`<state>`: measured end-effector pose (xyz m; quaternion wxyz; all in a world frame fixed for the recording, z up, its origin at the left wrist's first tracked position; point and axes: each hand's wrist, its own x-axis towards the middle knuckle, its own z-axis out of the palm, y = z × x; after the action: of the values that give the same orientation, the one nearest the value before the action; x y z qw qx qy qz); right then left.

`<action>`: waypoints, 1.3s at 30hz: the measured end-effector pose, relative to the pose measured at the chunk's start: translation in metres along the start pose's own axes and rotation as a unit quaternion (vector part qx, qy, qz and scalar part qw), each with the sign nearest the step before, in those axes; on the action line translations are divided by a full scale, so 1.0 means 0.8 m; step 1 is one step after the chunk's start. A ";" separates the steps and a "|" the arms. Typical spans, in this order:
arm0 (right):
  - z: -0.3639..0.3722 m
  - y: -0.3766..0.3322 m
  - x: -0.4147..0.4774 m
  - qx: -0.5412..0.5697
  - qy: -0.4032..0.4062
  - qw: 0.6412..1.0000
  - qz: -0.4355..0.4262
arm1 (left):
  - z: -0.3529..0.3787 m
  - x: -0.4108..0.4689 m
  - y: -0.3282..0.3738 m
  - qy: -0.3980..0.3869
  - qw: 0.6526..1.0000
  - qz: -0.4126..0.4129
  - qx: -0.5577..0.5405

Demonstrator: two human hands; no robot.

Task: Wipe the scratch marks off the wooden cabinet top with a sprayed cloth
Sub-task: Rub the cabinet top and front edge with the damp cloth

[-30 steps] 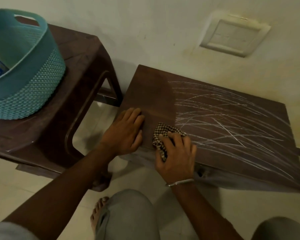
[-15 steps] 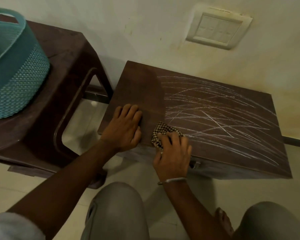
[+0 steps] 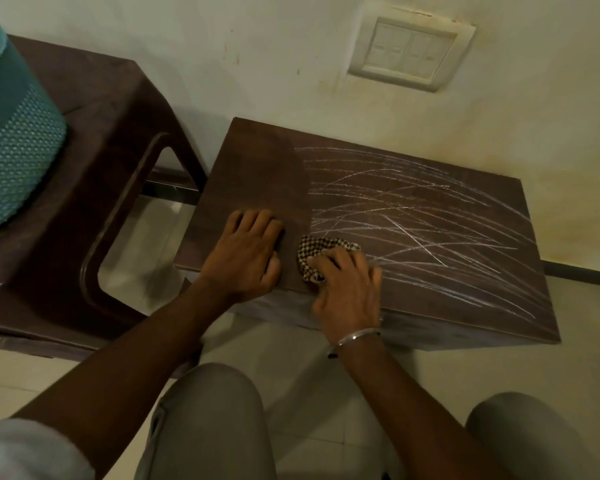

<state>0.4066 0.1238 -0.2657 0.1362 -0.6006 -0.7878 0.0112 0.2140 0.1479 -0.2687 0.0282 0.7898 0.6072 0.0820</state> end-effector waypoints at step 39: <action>0.012 -0.026 0.110 0.037 -0.063 0.997 0.017 | 0.001 0.007 0.002 -0.033 0.997 -0.039 -0.057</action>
<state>0.3634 0.2030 -0.2531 0.1081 -0.6067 -0.7834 0.0806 0.2168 0.1532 -0.2688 0.0963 0.7648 0.6307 0.0896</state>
